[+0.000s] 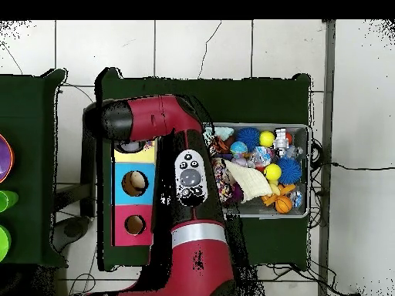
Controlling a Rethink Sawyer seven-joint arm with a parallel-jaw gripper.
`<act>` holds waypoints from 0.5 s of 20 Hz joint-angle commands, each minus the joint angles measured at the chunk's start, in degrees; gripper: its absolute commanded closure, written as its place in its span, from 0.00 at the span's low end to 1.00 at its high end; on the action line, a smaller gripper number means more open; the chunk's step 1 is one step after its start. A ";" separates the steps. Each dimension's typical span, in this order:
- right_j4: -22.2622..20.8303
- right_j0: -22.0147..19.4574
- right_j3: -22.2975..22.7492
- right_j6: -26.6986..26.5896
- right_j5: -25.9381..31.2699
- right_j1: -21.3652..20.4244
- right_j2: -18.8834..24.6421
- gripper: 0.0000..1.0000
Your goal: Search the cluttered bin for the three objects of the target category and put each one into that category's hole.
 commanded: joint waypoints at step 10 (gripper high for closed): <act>-0.29 -0.26 3.24 -4.21 7.31 2.95 5.22 1.00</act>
